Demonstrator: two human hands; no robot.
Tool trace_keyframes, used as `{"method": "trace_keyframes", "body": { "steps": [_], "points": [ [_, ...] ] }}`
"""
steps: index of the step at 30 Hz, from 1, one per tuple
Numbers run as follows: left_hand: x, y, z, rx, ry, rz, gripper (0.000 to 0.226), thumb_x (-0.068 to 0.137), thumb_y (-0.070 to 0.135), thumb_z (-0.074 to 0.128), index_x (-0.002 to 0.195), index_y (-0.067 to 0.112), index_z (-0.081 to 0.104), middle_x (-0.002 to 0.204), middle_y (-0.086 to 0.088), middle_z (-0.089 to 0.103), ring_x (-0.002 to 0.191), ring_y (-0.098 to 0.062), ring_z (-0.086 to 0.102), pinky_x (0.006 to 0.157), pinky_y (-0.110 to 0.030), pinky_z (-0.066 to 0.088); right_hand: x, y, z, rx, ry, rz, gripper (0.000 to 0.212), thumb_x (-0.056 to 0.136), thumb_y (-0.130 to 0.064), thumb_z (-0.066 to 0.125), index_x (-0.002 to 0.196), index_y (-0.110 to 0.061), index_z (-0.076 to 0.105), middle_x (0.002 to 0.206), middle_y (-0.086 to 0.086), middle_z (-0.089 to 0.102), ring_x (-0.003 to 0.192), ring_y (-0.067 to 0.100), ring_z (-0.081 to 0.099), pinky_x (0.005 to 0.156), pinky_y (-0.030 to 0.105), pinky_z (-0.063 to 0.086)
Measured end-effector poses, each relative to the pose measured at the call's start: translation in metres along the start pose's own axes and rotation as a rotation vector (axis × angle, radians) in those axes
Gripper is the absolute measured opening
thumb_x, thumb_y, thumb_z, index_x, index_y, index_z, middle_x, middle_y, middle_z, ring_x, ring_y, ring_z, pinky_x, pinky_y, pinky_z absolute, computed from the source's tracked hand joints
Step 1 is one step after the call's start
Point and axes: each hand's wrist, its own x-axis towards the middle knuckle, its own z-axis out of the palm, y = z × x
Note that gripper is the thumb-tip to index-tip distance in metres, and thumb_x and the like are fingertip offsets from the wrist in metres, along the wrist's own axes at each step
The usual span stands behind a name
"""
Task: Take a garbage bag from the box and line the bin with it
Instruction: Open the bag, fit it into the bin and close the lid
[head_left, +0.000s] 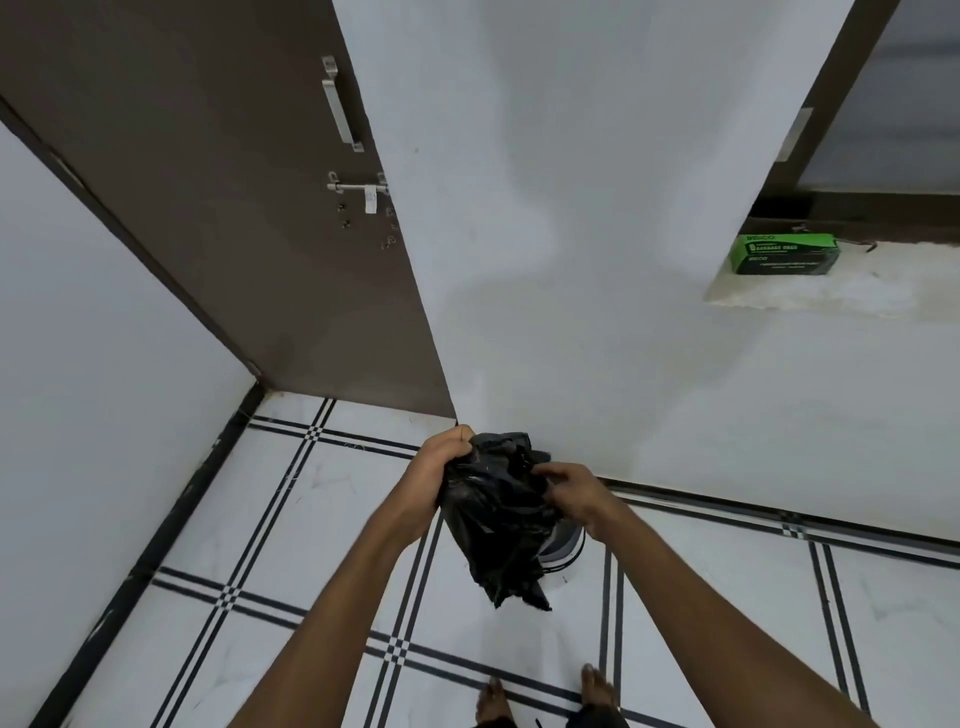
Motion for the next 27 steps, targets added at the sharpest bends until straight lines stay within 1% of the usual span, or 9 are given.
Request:
{"method": "trace_keyframes", "body": {
  "steps": [6, 9, 11, 13, 16, 18, 21, 24, 27],
  "points": [
    [-0.002, -0.005, -0.017, -0.234, 0.173, 0.033, 0.028, 0.092, -0.002, 0.032, 0.074, 0.012, 0.047, 0.07, -0.002, 0.061, 0.065, -0.013, 0.058, 0.057, -0.025, 0.05, 0.004, 0.024, -0.028, -0.178, 0.316, -0.14, 0.053, 0.078, 0.021, 0.041, 0.084, -0.018, 0.077, 0.091, 0.007, 0.072, 0.091, 0.026, 0.069, 0.075, 0.024, 0.053],
    [0.002, -0.01, -0.022, -0.325, 0.365, -0.05, 0.03, 0.088, -0.008, 0.034, 0.083, 0.017, 0.051, 0.067, 0.0, 0.054, 0.056, -0.011, 0.047, 0.041, -0.019, 0.031, 0.002, 0.025, -0.048, -0.265, 0.479, -0.251, 0.055, 0.069, 0.026, 0.04, 0.081, -0.012, 0.079, 0.093, 0.012, 0.071, 0.092, 0.024, 0.066, 0.082, 0.021, 0.052],
    [0.006, -0.013, -0.02, -0.276, 0.433, -0.106, 0.024, 0.086, 0.0, 0.037, 0.087, 0.018, 0.053, 0.065, 0.001, 0.045, 0.059, -0.014, 0.041, 0.046, -0.023, 0.027, -0.001, 0.025, -0.058, -0.331, 0.547, -0.272, 0.055, 0.072, 0.024, 0.041, 0.089, -0.013, 0.078, 0.11, 0.012, 0.059, 0.104, 0.022, 0.057, 0.095, 0.022, 0.046],
    [0.008, -0.011, -0.014, -0.121, 0.411, -0.162, 0.015, 0.083, 0.032, 0.049, 0.084, 0.02, 0.058, 0.066, -0.005, 0.042, 0.064, -0.021, 0.043, 0.059, -0.03, 0.037, -0.006, 0.02, -0.062, -0.346, 0.562, -0.271, 0.049, 0.08, 0.021, 0.043, 0.106, -0.005, 0.074, 0.121, 0.008, 0.045, 0.112, 0.021, 0.051, 0.095, 0.016, 0.038],
    [0.012, -0.009, -0.003, 0.487, 0.251, -0.097, 0.047, 0.07, 0.074, 0.057, 0.089, 0.032, 0.062, 0.075, 0.001, 0.061, 0.072, -0.019, 0.059, 0.069, -0.03, 0.046, -0.012, 0.01, -0.07, -0.316, 0.582, -0.333, 0.046, 0.085, 0.016, 0.047, 0.122, -0.005, 0.065, 0.13, 0.01, 0.043, 0.111, 0.019, 0.053, 0.087, 0.009, 0.038],
    [0.016, -0.012, 0.001, 0.982, 0.225, -0.014, 0.038, 0.073, 0.067, 0.064, 0.084, 0.03, 0.062, 0.072, 0.009, 0.064, 0.072, -0.014, 0.063, 0.059, -0.027, 0.043, -0.017, 0.005, -0.076, -0.351, 0.604, -0.395, 0.053, 0.083, 0.016, 0.05, 0.129, -0.008, 0.06, 0.138, 0.012, 0.04, 0.112, 0.011, 0.049, 0.085, 0.006, 0.038],
    [0.025, -0.018, 0.002, 1.256, 0.315, 0.023, 0.011, 0.083, 0.024, 0.058, 0.072, 0.023, 0.057, 0.068, 0.003, 0.06, 0.069, -0.023, 0.059, 0.055, -0.028, 0.04, -0.026, -0.001, -0.083, -0.463, 0.656, -0.452, 0.061, 0.08, 0.019, 0.051, 0.134, -0.011, 0.058, 0.143, 0.01, 0.035, 0.113, -0.006, 0.041, 0.091, 0.009, 0.042],
    [0.034, -0.025, -0.003, 1.076, 0.456, -0.078, 0.015, 0.084, 0.017, 0.048, 0.084, 0.021, 0.063, 0.076, -0.001, 0.062, 0.073, -0.026, 0.057, 0.062, -0.03, 0.042, -0.025, -0.001, -0.088, -0.602, 0.639, -0.502, 0.054, 0.081, 0.005, 0.06, 0.131, -0.017, 0.059, 0.143, 0.012, 0.039, 0.129, 0.029, 0.039, 0.104, 0.039, 0.039],
    [0.044, -0.024, -0.009, 0.551, 0.538, -0.205, 0.025, 0.085, 0.016, 0.039, 0.085, 0.019, 0.064, 0.091, -0.009, 0.07, 0.083, -0.028, 0.062, 0.077, -0.039, 0.051, -0.03, 0.002, -0.084, -0.725, 0.575, -0.583, 0.049, 0.088, -0.016, 0.068, 0.135, -0.023, 0.054, 0.14, 0.012, 0.048, 0.125, 0.031, 0.046, 0.103, 0.047, 0.042]
  ]
}}
